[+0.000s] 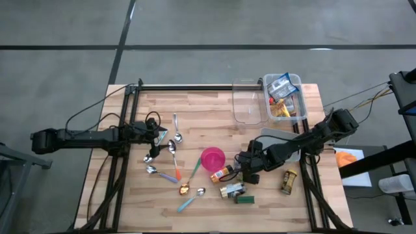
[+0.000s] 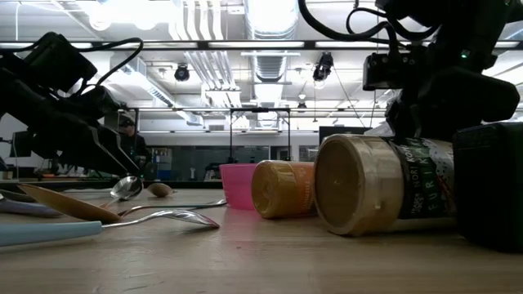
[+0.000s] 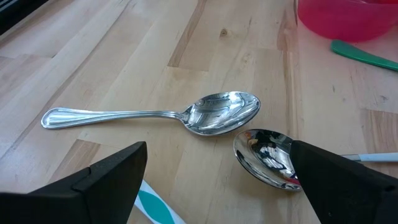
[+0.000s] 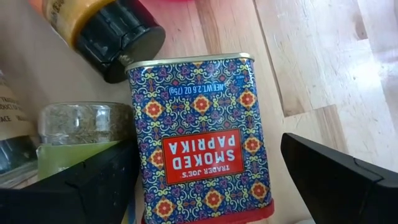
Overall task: Pick & Place Food Item
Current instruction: Put the red seasoning can into the transparent bin
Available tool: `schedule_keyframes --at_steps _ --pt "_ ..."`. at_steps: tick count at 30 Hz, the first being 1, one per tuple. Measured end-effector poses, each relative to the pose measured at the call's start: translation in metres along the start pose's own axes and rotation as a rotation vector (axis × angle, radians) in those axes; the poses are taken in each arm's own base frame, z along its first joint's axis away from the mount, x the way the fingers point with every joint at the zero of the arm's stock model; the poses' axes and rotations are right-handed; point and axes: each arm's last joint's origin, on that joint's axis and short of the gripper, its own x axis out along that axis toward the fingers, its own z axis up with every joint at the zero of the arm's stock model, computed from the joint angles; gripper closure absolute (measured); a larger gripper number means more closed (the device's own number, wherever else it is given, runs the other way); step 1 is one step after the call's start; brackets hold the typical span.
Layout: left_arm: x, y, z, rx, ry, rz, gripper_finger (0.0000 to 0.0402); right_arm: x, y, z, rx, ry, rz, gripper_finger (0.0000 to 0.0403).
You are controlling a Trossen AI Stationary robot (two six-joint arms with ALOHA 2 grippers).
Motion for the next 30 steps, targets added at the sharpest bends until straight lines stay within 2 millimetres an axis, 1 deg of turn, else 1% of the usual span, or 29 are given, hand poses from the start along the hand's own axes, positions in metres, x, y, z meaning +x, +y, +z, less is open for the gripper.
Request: schedule_keyframes --at_steps 24,27,30 --pt "0.0000 0.0000 0.0000 0.000 0.000 0.000 0.0006 -0.0002 0.0015 0.0012 0.005 -0.001 0.027 0.0024" --pt "0.0000 0.0000 0.0000 0.000 0.000 0.000 0.0006 -0.0002 0.0015 0.0012 0.005 -0.001 0.028 0.0037" --pt "0.0000 0.0000 -0.0001 0.000 0.000 0.000 0.0006 -0.0002 0.0015 0.0012 0.005 -0.001 0.028 0.0072"
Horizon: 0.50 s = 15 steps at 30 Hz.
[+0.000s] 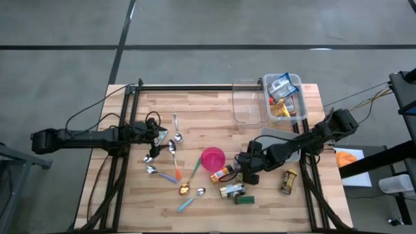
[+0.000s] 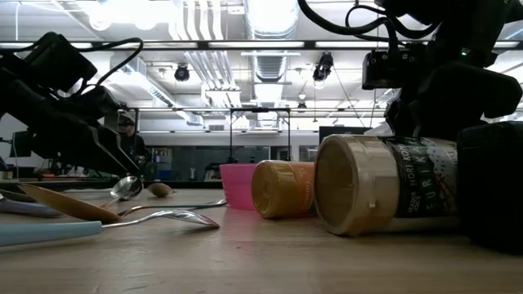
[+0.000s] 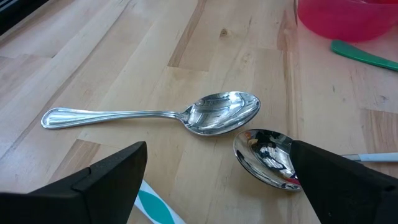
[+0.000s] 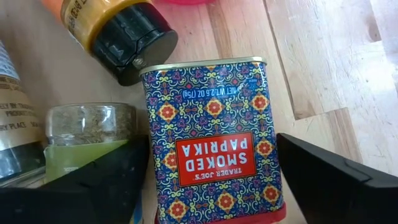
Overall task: Pick & Place Food Item
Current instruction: Put the red seasoning can into the transparent bin
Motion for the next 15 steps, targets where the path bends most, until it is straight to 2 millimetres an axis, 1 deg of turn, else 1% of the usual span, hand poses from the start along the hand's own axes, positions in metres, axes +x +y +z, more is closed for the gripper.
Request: schedule_keyframes --at_steps 3,6,9,13,15 --pt "0.0000 0.0000 0.0000 0.000 0.000 0.000 0.0006 -0.0001 0.0000 0.0000 0.000 0.000 0.000 0.0110" --pt "0.0000 0.0000 0.0000 0.000 0.000 0.000 0.0006 -0.0006 -0.0001 0.0003 -0.003 -0.002 0.000 0.0131" --pt "0.0000 0.0000 0.0000 0.000 0.000 0.000 0.0006 -0.0006 -0.0001 0.0003 -0.003 -0.002 0.000 0.0130" --pt "0.0000 0.0000 0.0001 0.000 -0.001 0.000 0.0006 -0.0006 0.0000 0.0003 -0.002 -0.001 0.001 0.0104" --pt "0.0000 0.0000 0.0000 0.000 0.000 0.000 0.0006 -0.0006 0.0000 0.0002 -0.002 0.000 0.002 0.0101"
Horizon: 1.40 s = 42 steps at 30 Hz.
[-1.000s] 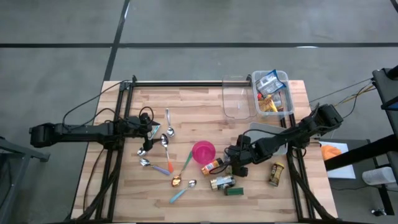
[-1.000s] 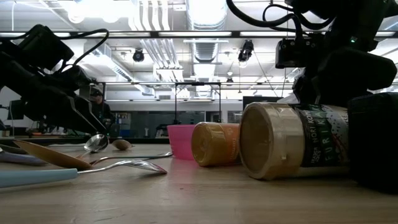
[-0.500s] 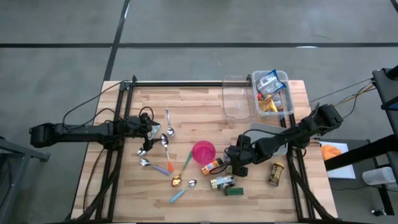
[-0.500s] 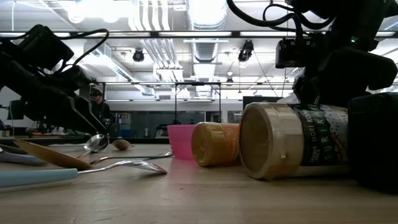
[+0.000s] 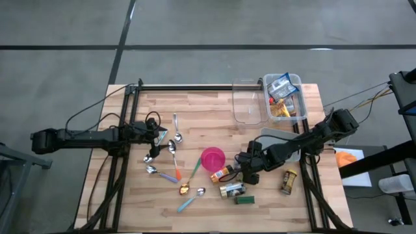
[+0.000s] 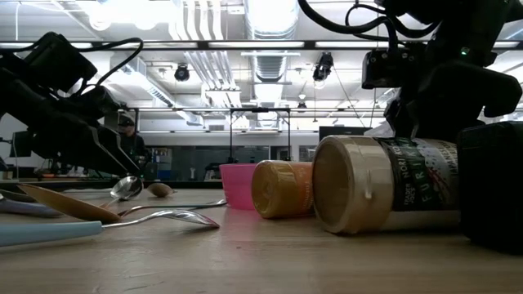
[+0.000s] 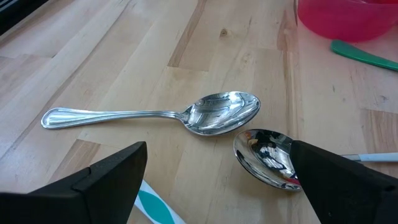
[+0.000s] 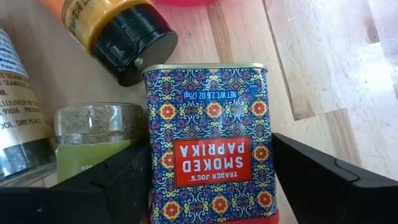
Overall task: Pick & Place Food Item
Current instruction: Put the red seasoning can into the transparent bin
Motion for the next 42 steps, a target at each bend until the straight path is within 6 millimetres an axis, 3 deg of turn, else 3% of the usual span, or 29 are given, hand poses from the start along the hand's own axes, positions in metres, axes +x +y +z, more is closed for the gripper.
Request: schedule_keyframes --at_steps 7,42 --pt "0.0000 0.0000 0.0000 0.000 0.000 0.000 0.0006 0.0000 -0.0001 -0.0001 0.000 0.001 -0.001 0.0131" --pt "0.0000 0.0000 0.0000 0.000 0.000 0.000 0.0006 0.0002 0.0001 -0.0003 0.002 0.006 0.003 0.0131"
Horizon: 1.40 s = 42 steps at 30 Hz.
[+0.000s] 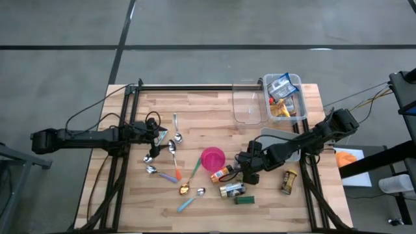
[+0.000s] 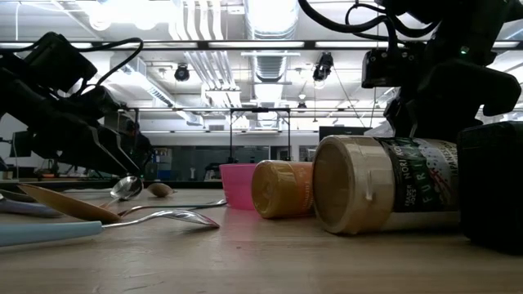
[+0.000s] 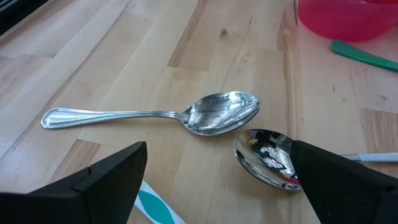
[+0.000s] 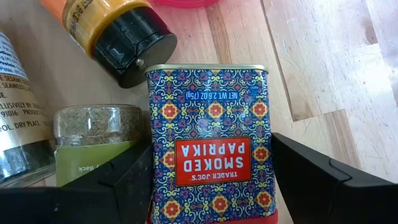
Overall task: Pick & Place Food Item
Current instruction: Put the red seasoning can into the transparent bin
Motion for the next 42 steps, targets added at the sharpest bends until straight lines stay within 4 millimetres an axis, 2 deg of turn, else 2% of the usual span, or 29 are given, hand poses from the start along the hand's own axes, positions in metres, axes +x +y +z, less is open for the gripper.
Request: schedule_keyframes --at_steps 11,19,24,32,42 --pt "0.000 0.000 0.000 0.000 0.000 0.000 0.0006 -0.005 0.000 0.003 -0.004 -0.001 -0.015 0.0131" --pt "0.000 0.000 0.000 0.000 0.000 0.000 0.0005 -0.032 0.001 0.028 -0.021 -0.053 -0.098 0.0131" --pt "0.000 0.000 0.000 0.000 -0.001 0.000 0.0005 -0.048 -0.008 0.050 0.073 -0.089 -0.148 0.0131" --pt "0.000 0.000 0.000 0.000 0.000 0.000 0.0005 -0.076 -0.043 0.091 0.231 -0.114 -0.238 0.0131" --pt "0.000 0.000 0.000 0.000 -0.001 0.000 0.0005 -0.104 -0.113 0.129 0.442 -0.167 -0.400 0.0131"
